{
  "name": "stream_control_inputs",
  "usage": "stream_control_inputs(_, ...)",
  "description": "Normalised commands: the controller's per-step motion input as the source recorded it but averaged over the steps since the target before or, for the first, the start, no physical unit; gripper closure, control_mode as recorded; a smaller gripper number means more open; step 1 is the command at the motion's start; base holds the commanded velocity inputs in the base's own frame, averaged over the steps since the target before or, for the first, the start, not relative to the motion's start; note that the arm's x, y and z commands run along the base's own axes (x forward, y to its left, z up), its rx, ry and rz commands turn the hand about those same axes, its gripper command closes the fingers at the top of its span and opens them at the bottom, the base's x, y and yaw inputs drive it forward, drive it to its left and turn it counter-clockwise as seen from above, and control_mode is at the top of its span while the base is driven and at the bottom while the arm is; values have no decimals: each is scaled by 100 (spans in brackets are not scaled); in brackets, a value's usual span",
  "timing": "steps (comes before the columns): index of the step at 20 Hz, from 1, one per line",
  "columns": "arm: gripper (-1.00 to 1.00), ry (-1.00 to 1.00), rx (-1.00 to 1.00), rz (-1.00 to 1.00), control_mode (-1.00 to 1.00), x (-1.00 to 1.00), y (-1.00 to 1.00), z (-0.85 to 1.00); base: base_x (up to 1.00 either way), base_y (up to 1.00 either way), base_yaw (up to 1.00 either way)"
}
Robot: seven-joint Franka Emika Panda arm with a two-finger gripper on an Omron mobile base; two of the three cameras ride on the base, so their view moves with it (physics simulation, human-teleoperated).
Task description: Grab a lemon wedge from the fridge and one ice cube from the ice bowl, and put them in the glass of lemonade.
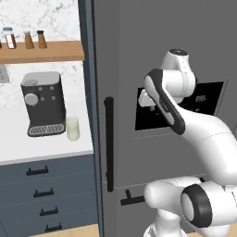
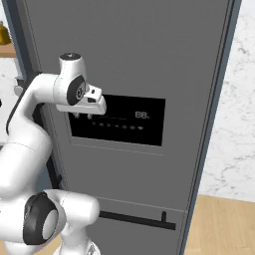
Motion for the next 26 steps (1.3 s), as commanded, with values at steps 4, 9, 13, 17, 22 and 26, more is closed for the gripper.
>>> stream_control_inputs(4, -100, 1, 0, 0, -100, -55, -1, -7, 0, 0, 0)
stream_control_inputs(9, -100, -3, 1, 0, -100, -100, -2, -12, 0, 0, 0)
stream_control_inputs(13, -100, -3, 0, 0, -100, -88, 0, -24, 0, 0, 0)
stream_control_inputs(17, -100, -4, 0, 0, -100, -72, 0, -40, 0, 0, 0)
stream_control_inputs(22, -100, 0, 0, 0, 100, 0, 0, 0, -30, 25, 0)
stream_control_inputs(26, -100, 0, 0, 0, 100, 0, 0, 0, 1, 87, 0)
